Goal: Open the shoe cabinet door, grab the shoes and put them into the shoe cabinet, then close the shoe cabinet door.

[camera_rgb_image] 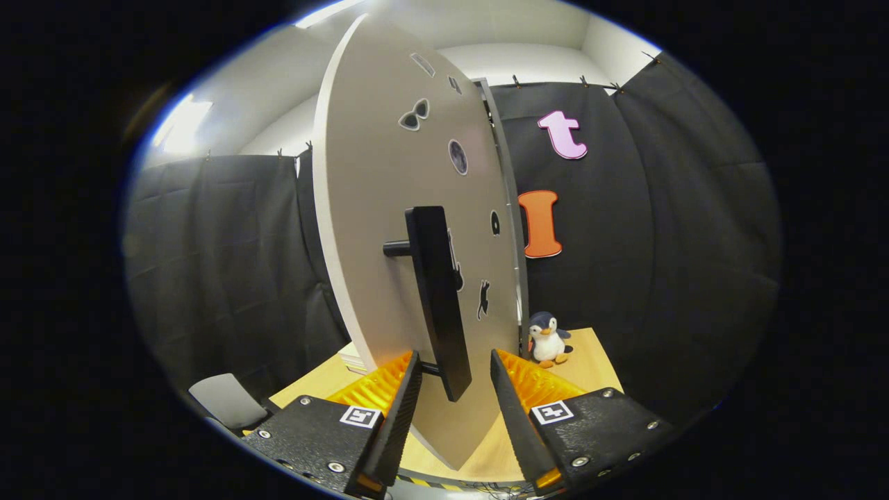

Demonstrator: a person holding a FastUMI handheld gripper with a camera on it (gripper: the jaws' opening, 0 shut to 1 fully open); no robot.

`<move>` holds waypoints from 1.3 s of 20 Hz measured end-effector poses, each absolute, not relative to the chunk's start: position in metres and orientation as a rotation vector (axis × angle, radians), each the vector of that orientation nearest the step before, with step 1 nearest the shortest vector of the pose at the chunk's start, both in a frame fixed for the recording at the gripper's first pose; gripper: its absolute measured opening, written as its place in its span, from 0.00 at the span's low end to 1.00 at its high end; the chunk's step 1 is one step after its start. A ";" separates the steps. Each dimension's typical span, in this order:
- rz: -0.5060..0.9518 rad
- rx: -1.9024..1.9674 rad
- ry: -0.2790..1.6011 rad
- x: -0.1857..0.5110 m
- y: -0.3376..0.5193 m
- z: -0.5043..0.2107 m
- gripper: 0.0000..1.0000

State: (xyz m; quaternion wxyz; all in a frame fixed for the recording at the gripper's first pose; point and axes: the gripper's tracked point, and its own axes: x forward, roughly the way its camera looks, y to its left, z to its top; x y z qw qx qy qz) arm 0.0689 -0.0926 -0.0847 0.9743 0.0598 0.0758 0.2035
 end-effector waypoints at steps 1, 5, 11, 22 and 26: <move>0.421 0.117 0.148 0.069 -0.088 -0.084 0.65; 0.467 0.112 0.138 0.073 -0.076 -0.086 0.65; 0.548 0.143 0.144 0.083 -0.034 -0.087 0.67; 0.629 0.124 0.137 0.114 0.041 -0.086 0.76; 0.626 0.084 0.130 0.135 0.071 -0.084 0.84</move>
